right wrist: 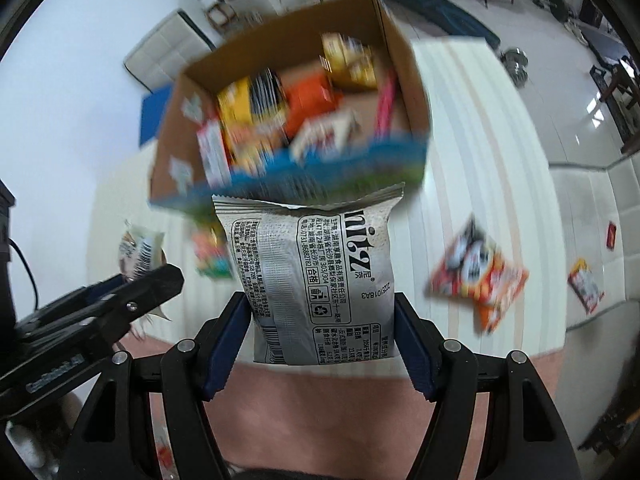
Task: Organize snacks
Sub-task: 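Carry both packs into the box and open both tools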
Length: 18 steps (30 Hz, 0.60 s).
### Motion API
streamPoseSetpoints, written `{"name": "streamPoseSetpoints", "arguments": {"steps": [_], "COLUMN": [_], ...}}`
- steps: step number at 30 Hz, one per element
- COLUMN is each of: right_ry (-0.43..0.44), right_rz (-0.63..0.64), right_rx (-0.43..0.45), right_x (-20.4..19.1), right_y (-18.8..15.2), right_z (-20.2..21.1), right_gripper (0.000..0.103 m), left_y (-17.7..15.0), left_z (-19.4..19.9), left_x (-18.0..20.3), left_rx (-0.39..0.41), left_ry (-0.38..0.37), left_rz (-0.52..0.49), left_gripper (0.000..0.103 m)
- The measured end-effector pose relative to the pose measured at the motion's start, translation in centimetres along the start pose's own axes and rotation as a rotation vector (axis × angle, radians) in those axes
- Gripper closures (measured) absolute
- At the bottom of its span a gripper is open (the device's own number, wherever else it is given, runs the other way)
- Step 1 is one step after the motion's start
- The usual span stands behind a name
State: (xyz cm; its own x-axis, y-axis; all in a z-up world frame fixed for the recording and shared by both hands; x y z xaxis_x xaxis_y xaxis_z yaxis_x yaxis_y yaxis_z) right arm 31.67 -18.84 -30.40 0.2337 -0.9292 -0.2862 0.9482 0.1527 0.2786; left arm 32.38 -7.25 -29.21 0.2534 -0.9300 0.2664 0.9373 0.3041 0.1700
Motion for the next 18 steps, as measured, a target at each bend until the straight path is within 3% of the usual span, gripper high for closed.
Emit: {"name": "streamPoseSetpoints", "arguments": {"steps": [5,10,18], "right_ry": [-0.037,-0.077,-0.125], "right_rz": [0.008,-0.007,-0.021], "right_rx": [0.048,0.017,-0.089], "right_x": [1.0,3.1,5.9], "right_y": [6.1,10.5,12.7], "right_z": [0.4,-2.2,-7.9], "right_gripper": [0.03,0.03,0.03], "left_y": [5.8,10.0,11.8], "left_z": [-0.1,-2.1,-7.1], "left_x": [-1.4,-4.1,-7.2], "left_rx": [0.038,0.017,-0.1], "left_ry": [0.053,0.137,0.231], "left_rz": [-0.008,0.0,0.025], "left_gripper": [0.059,0.059,0.058]}}
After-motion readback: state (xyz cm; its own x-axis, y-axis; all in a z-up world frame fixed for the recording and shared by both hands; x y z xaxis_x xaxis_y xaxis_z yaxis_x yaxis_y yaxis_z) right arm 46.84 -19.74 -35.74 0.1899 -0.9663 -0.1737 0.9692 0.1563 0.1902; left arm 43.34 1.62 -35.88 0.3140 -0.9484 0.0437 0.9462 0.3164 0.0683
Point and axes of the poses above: each gripper's, at about its wrist camera, not at the fingertips, and z roughly against the way its jaws point, x to its right, y to its top, the point moved 9 cm from there along -z, roughly the way its jaws point, and after that the axes turned 14 degrees about z, right-handed, at the moved point
